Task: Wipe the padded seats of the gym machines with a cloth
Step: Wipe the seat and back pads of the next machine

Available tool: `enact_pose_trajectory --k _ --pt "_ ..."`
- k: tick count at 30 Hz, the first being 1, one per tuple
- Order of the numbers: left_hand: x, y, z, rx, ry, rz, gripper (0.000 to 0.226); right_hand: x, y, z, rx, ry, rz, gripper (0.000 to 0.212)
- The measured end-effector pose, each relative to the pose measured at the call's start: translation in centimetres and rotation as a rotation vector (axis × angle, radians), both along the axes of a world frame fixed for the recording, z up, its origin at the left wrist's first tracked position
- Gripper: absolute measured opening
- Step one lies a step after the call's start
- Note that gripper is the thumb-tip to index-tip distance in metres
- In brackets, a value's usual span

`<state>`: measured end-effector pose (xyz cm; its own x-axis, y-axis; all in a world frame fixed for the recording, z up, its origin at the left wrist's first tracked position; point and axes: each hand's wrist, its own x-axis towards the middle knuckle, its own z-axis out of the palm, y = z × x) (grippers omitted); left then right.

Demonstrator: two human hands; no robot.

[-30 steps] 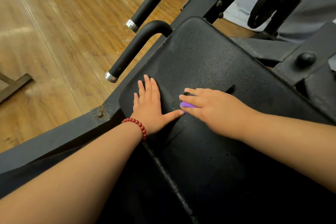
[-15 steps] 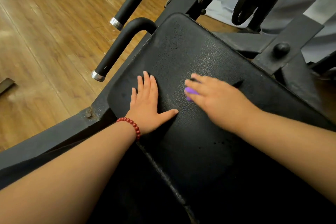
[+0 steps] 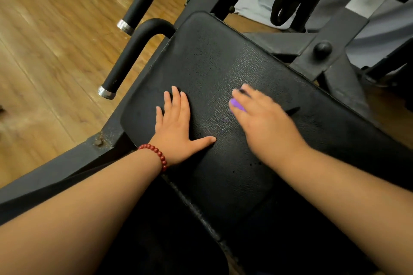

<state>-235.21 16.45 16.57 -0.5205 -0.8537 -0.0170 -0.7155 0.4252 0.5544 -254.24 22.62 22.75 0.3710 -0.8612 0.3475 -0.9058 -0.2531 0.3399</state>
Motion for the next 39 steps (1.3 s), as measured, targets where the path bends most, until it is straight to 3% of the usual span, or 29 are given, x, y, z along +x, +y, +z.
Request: enact_pose_trajectory --k 5,12,18,23,30,36,39 --pt "-0.2 0.4 -0.2 -0.027 0.003 -0.051 0.134 0.9 4.3 -2.6 0.19 0.058 0.153 0.043" --pt "-0.3 0.5 -0.6 -0.1 -0.027 -0.126 0.129 0.0 3.1 -0.9 0.014 -0.034 -0.075 0.044" --pt "-0.7 1.2 -0.7 -0.159 -0.05 -0.221 0.12 0.8 6.9 -2.8 0.184 0.016 0.051 0.043" --pt "-0.8 1.5 -0.9 -0.199 -0.075 -0.235 0.122 -1.6 4.2 0.4 0.002 -0.106 -0.212 0.043" --pt "-0.9 1.9 -0.9 -0.264 -0.059 -0.329 0.113 -0.3 8.3 -3.0 0.185 0.003 0.013 0.041" --pt "-1.0 2.2 -1.2 -0.293 -0.061 -0.358 0.111 -1.7 6.2 -0.3 -0.083 -0.147 -0.297 0.038" --pt "-1.0 2.1 -1.2 -0.288 -0.053 -0.363 0.111 0.1 8.7 -3.3 0.009 -0.099 -0.154 0.039"
